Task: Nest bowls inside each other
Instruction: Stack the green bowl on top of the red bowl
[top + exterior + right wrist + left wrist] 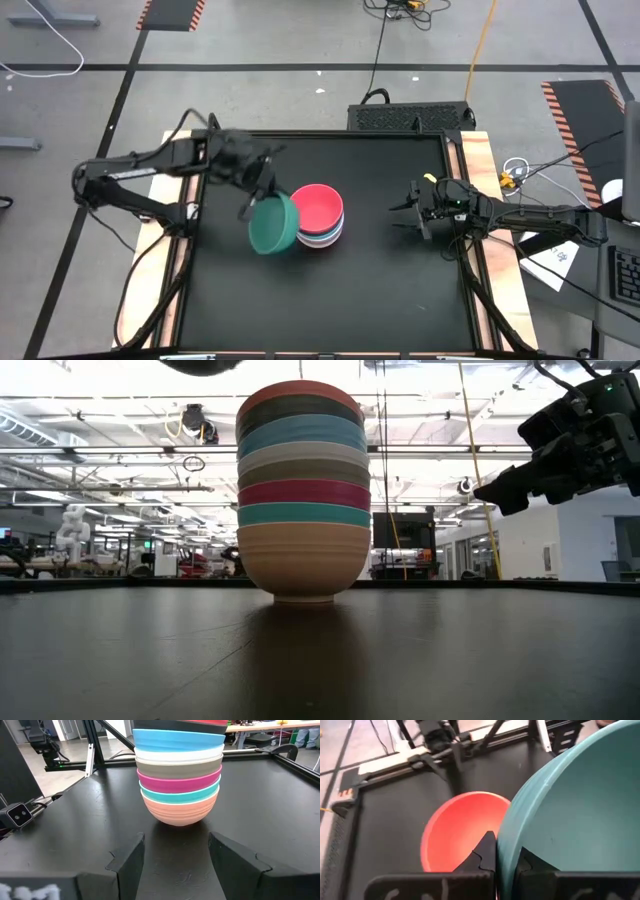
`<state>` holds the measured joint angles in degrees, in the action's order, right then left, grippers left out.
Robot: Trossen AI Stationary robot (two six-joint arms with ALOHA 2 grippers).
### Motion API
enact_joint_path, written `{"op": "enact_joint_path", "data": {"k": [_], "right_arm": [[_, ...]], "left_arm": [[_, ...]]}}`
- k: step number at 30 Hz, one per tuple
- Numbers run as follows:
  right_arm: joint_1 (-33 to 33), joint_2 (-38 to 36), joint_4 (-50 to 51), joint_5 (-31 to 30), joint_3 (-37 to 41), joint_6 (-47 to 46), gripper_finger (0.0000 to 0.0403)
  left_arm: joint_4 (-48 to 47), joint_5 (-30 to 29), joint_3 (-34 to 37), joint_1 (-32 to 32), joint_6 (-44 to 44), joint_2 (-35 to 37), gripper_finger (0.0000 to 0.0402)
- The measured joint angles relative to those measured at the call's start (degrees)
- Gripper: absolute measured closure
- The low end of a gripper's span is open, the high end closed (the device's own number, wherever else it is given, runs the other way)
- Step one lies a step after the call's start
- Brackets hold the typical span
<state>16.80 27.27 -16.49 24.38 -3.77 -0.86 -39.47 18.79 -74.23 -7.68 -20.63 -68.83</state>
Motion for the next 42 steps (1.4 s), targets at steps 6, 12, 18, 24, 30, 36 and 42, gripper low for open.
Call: {"op": "enact_joint_path", "data": {"k": [6,12,18,24,30,36,42], "right_arm": [[0.00,0.02,0.02,0.00,0.00,0.00,0.0193],[0.00,0.01,0.04,0.00,0.00,0.00,0.0193],[-0.01,0.01,0.04,0.00,0.00,-0.10,0.0193],[0.00,0.01,0.06,0.00,0.00,-0.39,0.0193],[-0.02,0.00,0.34,0.00,0.00,-0.44,0.0193],[0.00,0.02,0.52,0.00,0.00,-0.33,0.0193],[-0.01,0.00,-0.05,0.00,0.00,-0.04,0.0193]], "left_arm": [[-4.53,7.46,-9.77,-9.50,-6.86,-7.56,0.0398],[-12.56,12.67,-22.25,-16.27,-9.55,-17.12,0.0399],[-25.82,13.62,-37.37,-19.19,-11.31,-28.59,0.0399],[-39.85,9.62,-49.71,-18.77,-12.87,-38.50,0.0399],[-41.89,8.58,-52.31,-16.94,-13.39,-41.51,0.0399],[-45.45,8.59,-52.38,-15.41,-13.26,-41.84,0.0399],[-46.13,5.16,-52.39,-13.19,-12.05,-43.36,0.0399]]}}
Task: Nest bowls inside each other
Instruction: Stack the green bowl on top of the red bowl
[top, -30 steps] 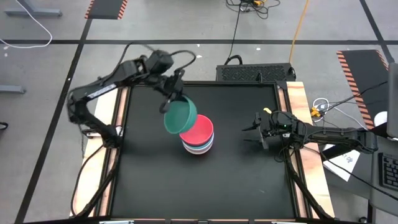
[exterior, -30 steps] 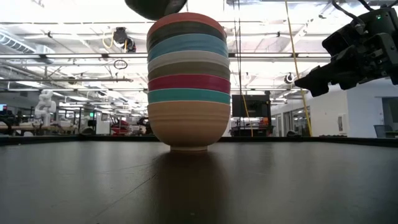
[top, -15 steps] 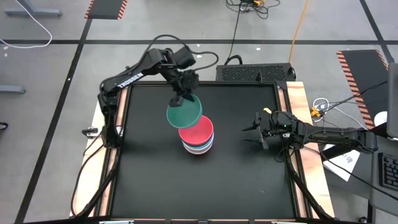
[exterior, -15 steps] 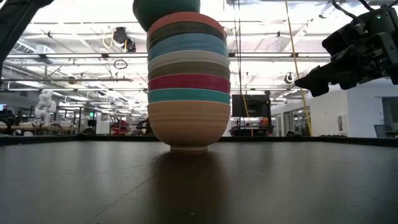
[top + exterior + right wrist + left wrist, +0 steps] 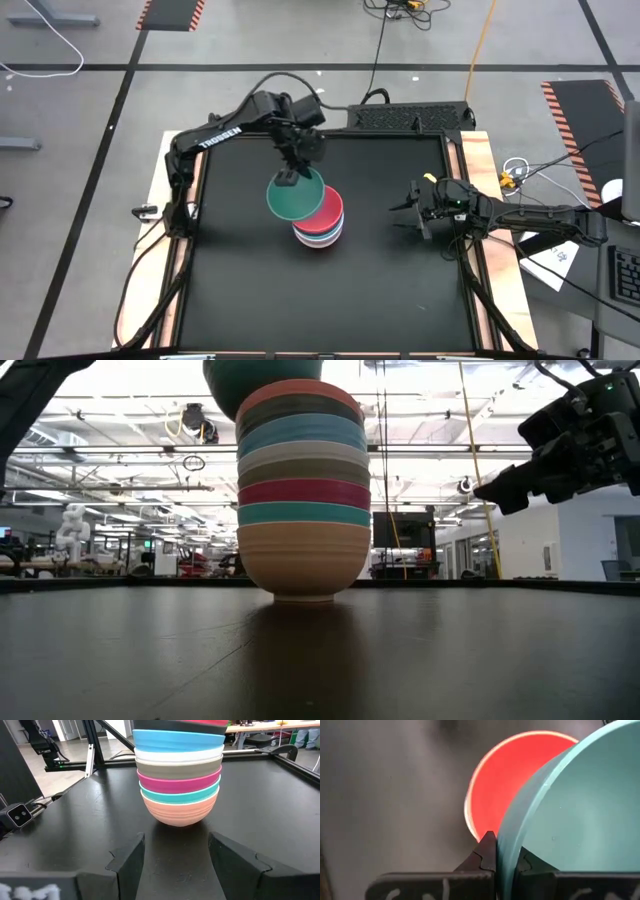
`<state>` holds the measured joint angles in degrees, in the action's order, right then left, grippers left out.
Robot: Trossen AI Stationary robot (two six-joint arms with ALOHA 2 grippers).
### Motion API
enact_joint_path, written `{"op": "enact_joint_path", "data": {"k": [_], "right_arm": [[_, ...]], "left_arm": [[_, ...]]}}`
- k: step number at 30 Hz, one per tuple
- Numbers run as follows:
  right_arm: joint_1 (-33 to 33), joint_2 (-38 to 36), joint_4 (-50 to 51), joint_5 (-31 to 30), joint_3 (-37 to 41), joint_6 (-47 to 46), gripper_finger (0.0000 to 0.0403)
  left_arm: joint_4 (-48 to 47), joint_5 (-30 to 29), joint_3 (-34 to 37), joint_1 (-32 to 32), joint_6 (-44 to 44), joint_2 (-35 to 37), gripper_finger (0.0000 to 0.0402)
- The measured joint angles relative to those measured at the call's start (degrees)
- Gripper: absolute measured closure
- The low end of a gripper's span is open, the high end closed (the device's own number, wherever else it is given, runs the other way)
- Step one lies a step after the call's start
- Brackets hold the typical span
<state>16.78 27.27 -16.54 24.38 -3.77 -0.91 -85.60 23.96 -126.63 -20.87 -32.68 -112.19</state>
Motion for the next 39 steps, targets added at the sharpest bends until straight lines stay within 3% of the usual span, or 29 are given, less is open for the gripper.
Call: {"op": "enact_joint_path", "data": {"k": [11,30,35,39], "right_arm": [[-0.01,0.13,-0.36,0.00,0.02,-0.13,0.0193],[-0.01,0.20,0.55,0.00,0.02,0.13,0.0193],[-0.01,0.17,0.55,0.00,0.02,-0.31,0.0193],[-0.01,0.17,0.59,0.02,0.02,-1.06,0.0193]], "left_arm": [[-1.43,0.27,0.02,0.27,0.66,-6.11,0.0400],[4.78,1.41,-3.34,5.01,-0.12,-7.16,0.0400],[5.09,0.25,-3.34,5.16,-0.22,-10.92,0.0400],[4.71,2.63,-3.57,4.18,-1.00,-13.84,0.0401]]}}
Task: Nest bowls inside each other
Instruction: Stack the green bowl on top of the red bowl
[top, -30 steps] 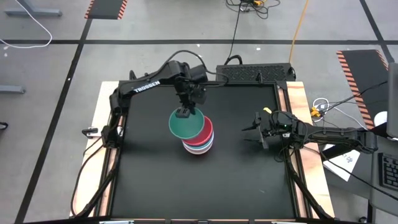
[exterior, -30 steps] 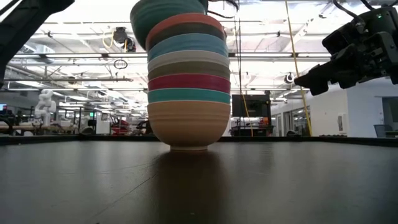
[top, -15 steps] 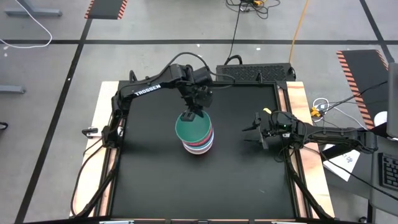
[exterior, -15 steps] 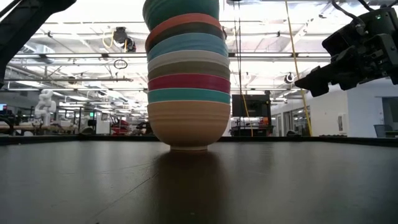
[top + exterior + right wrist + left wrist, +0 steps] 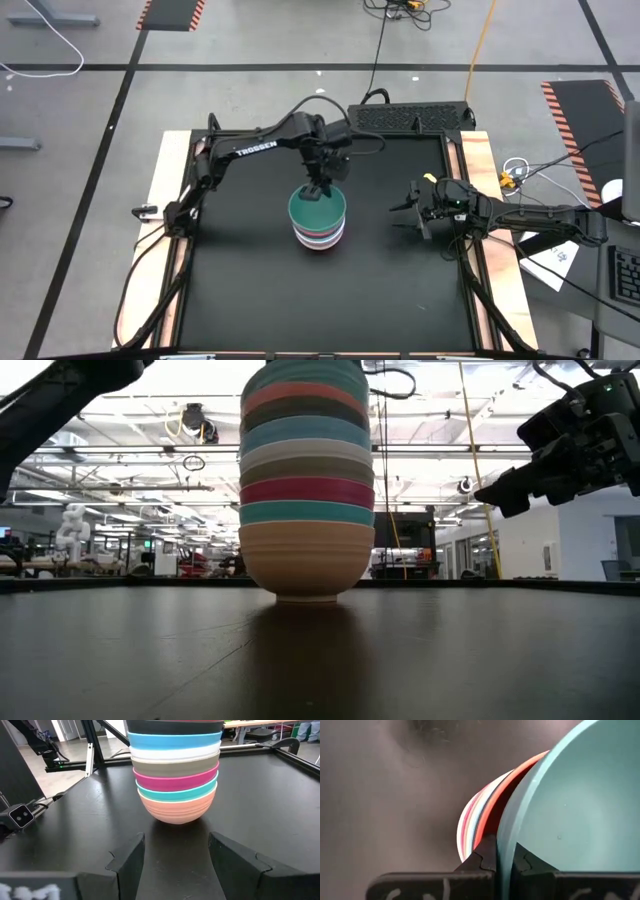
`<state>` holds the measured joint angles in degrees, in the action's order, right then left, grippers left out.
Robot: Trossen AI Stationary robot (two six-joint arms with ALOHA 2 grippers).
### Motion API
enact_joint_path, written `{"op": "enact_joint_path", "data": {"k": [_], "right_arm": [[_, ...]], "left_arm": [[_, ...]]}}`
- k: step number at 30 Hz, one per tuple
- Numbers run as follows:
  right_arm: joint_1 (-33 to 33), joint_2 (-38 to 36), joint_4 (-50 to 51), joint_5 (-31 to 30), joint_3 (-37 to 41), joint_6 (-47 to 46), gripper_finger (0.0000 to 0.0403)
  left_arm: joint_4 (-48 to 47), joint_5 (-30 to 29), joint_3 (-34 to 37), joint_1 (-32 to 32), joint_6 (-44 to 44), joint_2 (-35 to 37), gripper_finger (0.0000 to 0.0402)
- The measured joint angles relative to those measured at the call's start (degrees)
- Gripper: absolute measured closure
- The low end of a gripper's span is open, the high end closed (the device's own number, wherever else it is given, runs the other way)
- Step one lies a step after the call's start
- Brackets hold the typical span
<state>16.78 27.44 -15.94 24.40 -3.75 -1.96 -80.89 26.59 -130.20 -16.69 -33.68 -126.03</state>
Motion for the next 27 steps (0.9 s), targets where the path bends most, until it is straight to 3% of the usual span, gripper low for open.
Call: {"op": "enact_joint_path", "data": {"k": [6,15,27], "right_arm": [[0.00,0.02,0.16,0.00,0.00,-0.38,0.0193],[0.00,0.02,0.26,0.00,0.00,-0.36,0.0193],[0.00,0.02,1.10,0.00,0.00,-0.36,0.0193]], "left_arm": [[0.01,1.47,-0.01,-1.35,-0.20,-1.36,0.0401],[-2.71,-6.55,-0.87,0.80,0.31,-0.97,0.0401],[-6.86,-10.49,-0.78,2.65,2.76,-0.16,0.0400]]}}
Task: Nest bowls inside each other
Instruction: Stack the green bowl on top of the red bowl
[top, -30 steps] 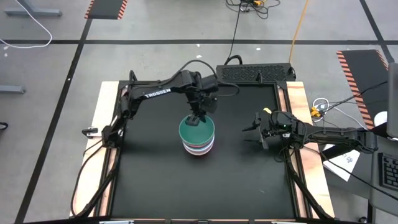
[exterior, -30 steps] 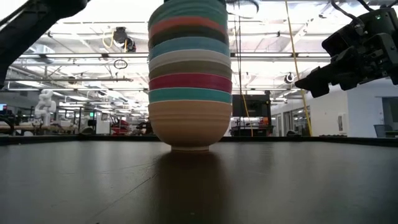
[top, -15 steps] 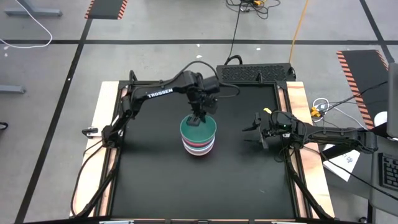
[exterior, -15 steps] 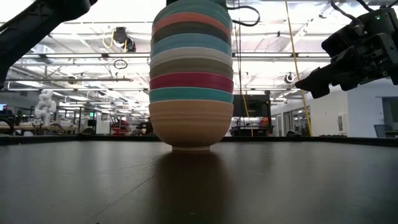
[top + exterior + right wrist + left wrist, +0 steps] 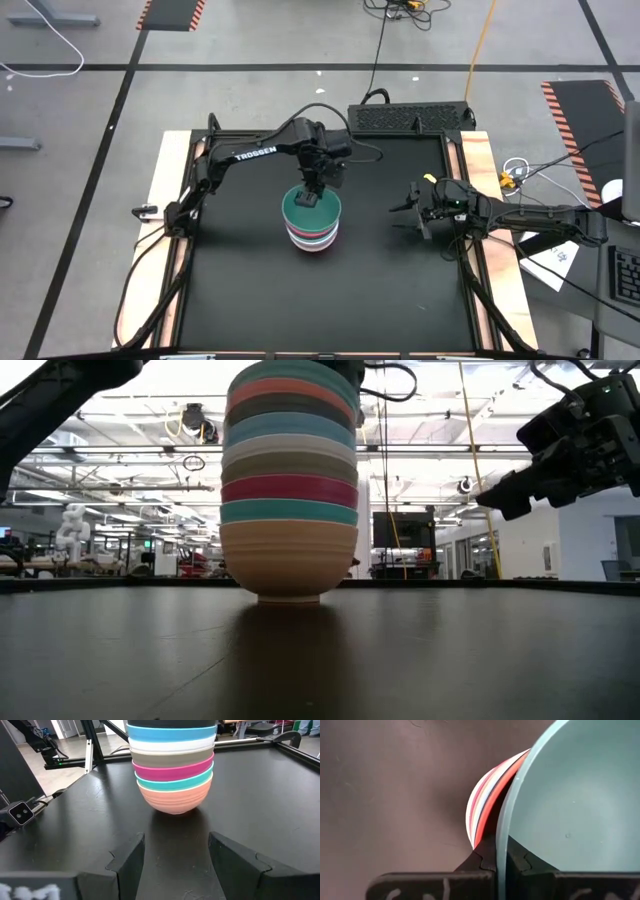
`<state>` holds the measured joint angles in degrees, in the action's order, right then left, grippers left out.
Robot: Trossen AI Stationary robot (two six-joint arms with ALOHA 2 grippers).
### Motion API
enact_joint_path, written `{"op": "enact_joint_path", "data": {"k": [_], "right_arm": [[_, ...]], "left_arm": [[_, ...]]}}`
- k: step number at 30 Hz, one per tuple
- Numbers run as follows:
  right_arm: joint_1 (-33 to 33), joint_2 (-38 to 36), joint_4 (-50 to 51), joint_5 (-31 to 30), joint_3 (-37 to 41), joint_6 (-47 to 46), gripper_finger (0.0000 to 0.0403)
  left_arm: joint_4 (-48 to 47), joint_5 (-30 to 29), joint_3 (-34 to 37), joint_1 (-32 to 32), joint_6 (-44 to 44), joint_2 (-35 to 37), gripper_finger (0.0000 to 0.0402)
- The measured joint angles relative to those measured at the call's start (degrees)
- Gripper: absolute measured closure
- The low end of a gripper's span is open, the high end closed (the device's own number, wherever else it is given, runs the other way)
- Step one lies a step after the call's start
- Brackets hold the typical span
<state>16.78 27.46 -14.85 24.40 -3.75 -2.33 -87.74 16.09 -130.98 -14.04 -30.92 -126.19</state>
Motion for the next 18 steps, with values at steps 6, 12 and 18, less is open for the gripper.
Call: {"op": "enact_joint_path", "data": {"k": [6,12,18], "right_arm": [[0.00,0.00,0.61,-0.02,0.02,-0.02,0.0193],[0.00,0.00,0.67,-0.02,0.02,-0.02,0.0193],[0.00,0.00,0.65,-0.02,0.03,-0.02,0.0193]], "left_arm": [[1.49,-2.90,0.00,1.86,0.00,0.09,0.0400],[4.90,-5.70,0.04,4.34,-0.61,0.15,0.0399],[5.44,-4.43,0.04,4.28,-0.26,0.13,0.0399]]}}
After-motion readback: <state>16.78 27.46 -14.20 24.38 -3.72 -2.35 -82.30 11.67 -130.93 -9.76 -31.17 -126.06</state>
